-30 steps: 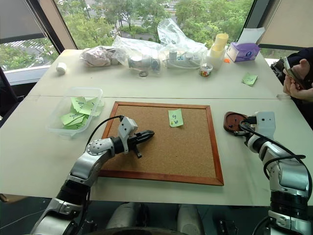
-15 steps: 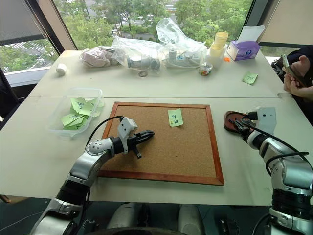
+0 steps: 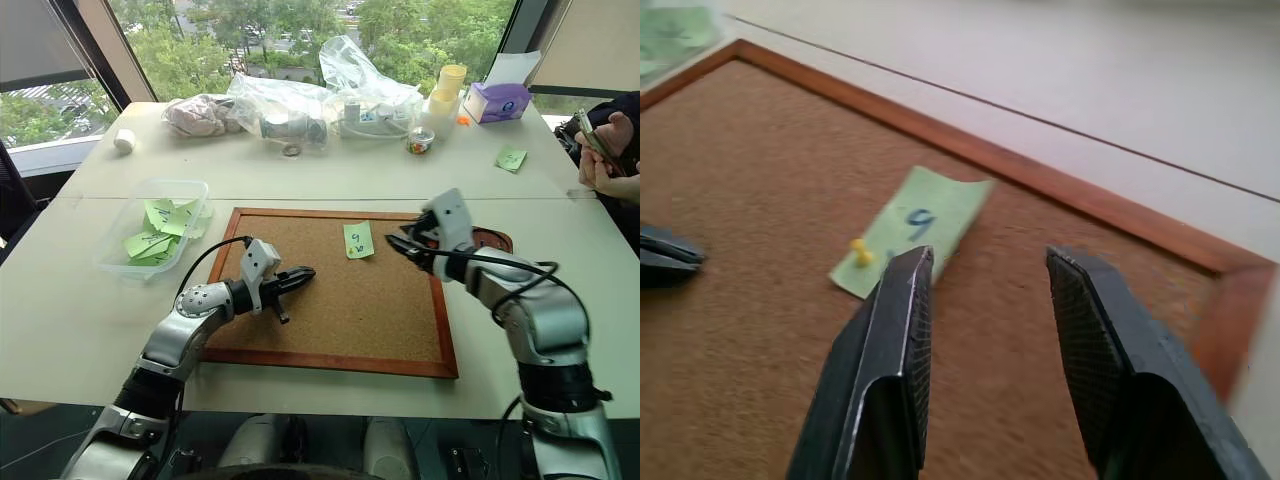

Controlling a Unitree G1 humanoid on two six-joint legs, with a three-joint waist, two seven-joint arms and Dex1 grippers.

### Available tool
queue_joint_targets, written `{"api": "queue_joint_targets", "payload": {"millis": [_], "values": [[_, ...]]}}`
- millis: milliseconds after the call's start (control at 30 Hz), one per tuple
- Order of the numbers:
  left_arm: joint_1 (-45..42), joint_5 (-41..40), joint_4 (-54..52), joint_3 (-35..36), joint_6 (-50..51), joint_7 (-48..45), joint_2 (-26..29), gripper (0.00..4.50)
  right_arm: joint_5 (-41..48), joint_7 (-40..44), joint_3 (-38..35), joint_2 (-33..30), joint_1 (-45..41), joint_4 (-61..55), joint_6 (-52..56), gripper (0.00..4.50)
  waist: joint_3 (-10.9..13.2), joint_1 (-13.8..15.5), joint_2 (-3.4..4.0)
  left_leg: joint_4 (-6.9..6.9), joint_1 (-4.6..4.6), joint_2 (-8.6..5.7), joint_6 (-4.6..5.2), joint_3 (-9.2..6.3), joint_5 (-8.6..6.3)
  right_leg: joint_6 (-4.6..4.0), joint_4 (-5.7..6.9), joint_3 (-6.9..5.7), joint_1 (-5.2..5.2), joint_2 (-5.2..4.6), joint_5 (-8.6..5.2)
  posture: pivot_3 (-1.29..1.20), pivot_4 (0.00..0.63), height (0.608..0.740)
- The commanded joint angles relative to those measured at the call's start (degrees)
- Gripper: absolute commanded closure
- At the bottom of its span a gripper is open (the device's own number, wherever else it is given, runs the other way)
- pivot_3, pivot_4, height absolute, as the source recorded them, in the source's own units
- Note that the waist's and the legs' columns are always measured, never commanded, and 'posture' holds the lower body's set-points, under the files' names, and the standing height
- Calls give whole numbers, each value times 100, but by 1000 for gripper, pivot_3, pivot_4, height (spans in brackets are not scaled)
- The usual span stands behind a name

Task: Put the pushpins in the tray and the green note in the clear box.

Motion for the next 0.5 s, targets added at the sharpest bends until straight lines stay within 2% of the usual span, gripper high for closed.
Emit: {"api": "queue_joint_targets", "payload": {"millis": [33, 233, 500], "values": [[230, 110, 256, -108, 256, 122, 31, 4500, -289, 37, 274, 12, -274, 112, -241, 2716, -1, 4, 2, 0, -1, 0, 1, 0, -1, 0, 0, -2, -1, -1, 0, 0, 150, 740], [354, 104, 92, -89, 312, 194, 65, 4500, -636, 170, 828, 315, -496, 552, -603, 2716, 7, -34, -13, 0, -3, 0, 1, 0, -2, -2, -5, -5, -2, -6, 1, 0, 150, 740], [439, 74, -35, -69, 368, 271, 115, 4500, -938, 292, 1059, 621, -569, 1080, -911, 2716, 8, -48, -13, -9, -4, 2, -2, 2, -3, -3, -4, -11, -11, -9, 2, 0, 150, 740]]}}
